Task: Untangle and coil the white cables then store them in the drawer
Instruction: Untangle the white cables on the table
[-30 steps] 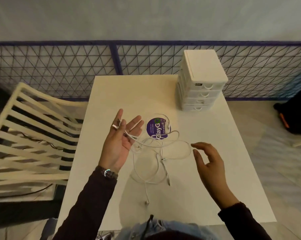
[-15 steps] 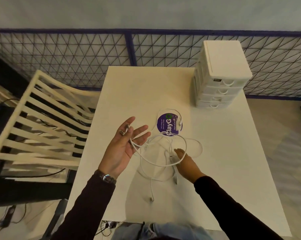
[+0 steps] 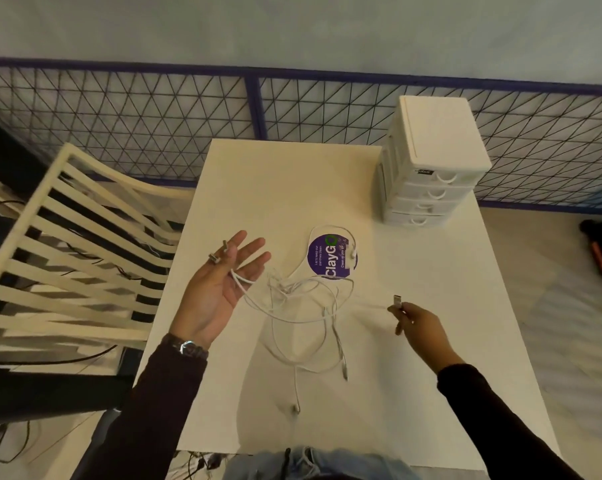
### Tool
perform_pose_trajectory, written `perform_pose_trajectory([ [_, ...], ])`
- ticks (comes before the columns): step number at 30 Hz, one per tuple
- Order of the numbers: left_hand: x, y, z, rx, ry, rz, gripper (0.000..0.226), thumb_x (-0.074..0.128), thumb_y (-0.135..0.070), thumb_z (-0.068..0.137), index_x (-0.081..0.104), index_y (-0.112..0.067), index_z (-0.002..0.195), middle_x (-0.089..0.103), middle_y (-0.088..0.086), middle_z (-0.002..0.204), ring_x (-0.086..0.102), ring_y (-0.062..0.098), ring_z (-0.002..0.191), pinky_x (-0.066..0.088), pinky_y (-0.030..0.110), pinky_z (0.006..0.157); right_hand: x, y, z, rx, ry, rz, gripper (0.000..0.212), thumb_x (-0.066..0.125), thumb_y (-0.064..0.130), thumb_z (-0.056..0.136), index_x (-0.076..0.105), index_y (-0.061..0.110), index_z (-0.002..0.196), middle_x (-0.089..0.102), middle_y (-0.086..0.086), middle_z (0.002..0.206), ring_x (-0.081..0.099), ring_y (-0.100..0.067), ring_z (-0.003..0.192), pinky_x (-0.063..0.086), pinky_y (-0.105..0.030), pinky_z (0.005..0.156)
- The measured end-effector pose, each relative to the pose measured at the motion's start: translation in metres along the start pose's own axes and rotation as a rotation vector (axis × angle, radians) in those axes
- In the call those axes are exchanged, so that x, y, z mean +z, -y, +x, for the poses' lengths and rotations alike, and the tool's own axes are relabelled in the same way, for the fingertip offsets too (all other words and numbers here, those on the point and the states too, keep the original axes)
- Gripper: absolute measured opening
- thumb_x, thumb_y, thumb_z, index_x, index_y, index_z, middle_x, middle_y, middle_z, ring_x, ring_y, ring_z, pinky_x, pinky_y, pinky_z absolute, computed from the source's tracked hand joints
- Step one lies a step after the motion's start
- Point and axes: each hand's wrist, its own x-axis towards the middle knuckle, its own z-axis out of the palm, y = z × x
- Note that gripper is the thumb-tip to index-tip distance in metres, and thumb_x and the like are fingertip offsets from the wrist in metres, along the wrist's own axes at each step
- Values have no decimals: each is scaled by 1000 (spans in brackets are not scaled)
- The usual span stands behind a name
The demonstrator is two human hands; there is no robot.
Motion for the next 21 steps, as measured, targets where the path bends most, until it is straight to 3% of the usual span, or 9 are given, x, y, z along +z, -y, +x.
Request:
perform_pose_trajectory([
  [2,-4,-3,2,23,-23,48,32,53,-29,84,60,-19,114,70,1,112,66,22,104,46,35,97,-18,-4,-11,-42,36,-9,23,50,37,93,68,22,91,68,-9,72,64,-25,69,45,-33,90],
  [5,-9,-12,6,69,-41,87,28,46,-29,87,61,-24,110,70,-2,113,66,20,105,47,34,96,-39,-12,-20,-64,158,-202,24,47,45,92,66,30,94,65,2,69,58,-20,58,48,-30,69],
  [8,-18,-24,9,112,-68,117,23,45,-31,89,63,-30,103,69,-6,113,65,17,108,47,34,95,-55,-29,-19,-123,72,-479,25,45,35,96,64,20,101,69,-6,77,63,-24,70,49,-33,68],
  [10,-26,-32,11,141,-79,129,23,40,-30,95,63,-32,101,69,-8,115,63,17,111,47,34,95,-64,-42,-17,-65,-3,-533,24,42,30,98,62,17,102,64,-5,68,62,-24,66,48,-32,63],
  [15,-43,-50,16,221,-126,62,27,37,-27,99,62,-34,104,64,-6,122,63,14,110,48,34,96,-80,-65,-10,173,-174,-492,24,38,24,97,60,15,100,66,-8,69,65,-26,64,52,-32,63],
  [17,-38,-49,17,235,-129,61,26,38,-26,98,63,-33,104,68,-8,115,64,13,108,48,34,97,-79,-57,-12,168,-190,-427,24,42,27,96,62,15,96,66,-7,67,65,-26,63,51,-32,61],
  [21,-16,-29,16,136,-46,143,27,50,-33,86,61,-25,110,69,-2,114,65,19,107,48,33,96,-75,-12,-29,46,-236,-265,24,50,30,93,66,16,81,62,-3,60,58,-22,58,35,-26,48],
])
